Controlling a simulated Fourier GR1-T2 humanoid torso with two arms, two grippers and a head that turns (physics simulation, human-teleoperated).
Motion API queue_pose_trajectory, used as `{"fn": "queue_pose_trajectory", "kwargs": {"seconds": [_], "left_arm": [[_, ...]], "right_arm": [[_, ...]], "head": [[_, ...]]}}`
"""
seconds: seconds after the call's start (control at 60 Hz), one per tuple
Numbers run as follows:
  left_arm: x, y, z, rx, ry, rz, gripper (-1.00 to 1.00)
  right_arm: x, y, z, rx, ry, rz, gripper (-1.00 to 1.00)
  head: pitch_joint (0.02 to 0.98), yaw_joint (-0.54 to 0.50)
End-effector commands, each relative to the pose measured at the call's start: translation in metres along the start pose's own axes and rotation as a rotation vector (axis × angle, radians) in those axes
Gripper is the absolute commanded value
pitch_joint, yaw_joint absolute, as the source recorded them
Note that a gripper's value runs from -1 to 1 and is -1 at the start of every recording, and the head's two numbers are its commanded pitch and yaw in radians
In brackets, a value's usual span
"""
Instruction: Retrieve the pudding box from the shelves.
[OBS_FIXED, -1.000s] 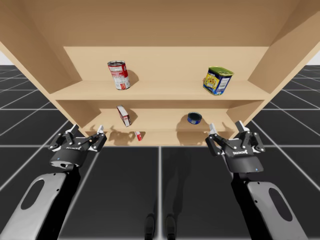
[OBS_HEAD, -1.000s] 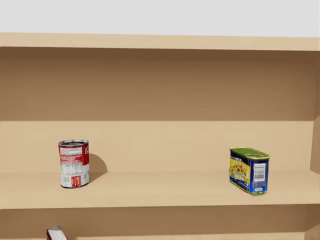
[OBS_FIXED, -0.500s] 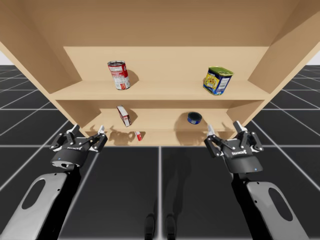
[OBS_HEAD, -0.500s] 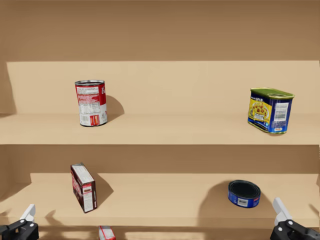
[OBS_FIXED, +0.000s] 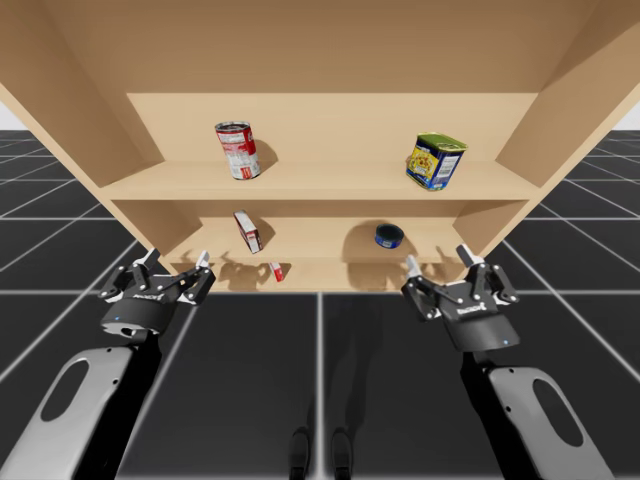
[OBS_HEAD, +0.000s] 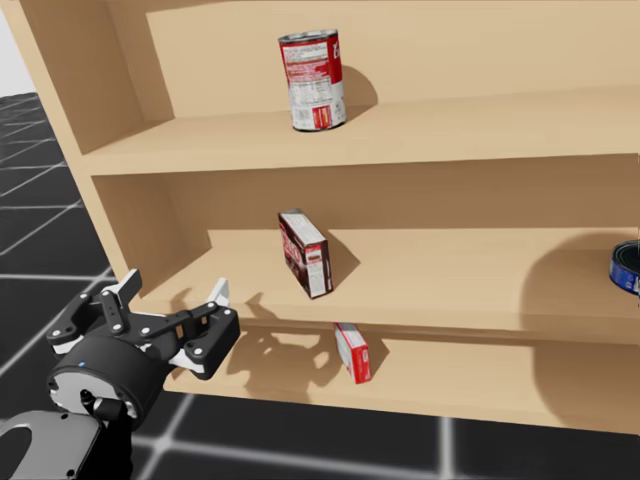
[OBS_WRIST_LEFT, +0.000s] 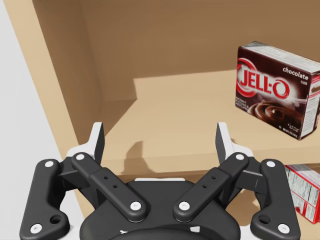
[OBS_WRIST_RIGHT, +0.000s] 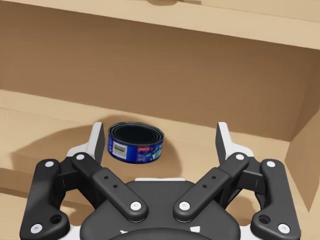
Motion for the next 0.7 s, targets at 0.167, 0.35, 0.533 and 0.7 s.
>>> {"fn": "queue_pose_trajectory", "kwargs": {"seconds": [0.167,0.35,0.533,0.7], "left_arm": [[0.007,-0.012,0.008,-0.038,-0.018,0.007,-1.00],[0.024,-0.027,0.022,-0.101,-0.002,0.042,-1.00],[0.038,-0.047,0.032,-0.143,-0.018,0.051,-1.00],[0.045,-0.061,0.032,-0.163,-0.018,0.063,-1.00]], "right_arm": [[-0.001,0.005,0.002,0.024,0.005,-0.002,-1.00],[-0.001,0.008,0.002,0.034,0.005,-0.003,-1.00],[-0.003,0.010,0.002,0.039,0.006,-0.002,-1.00],[-0.004,0.008,0.001,0.036,0.001,-0.005,-1.00]], "head": [[0.561,0.28],[0.563,0.28],[0.561,0.28],[0.561,0.28]]}}
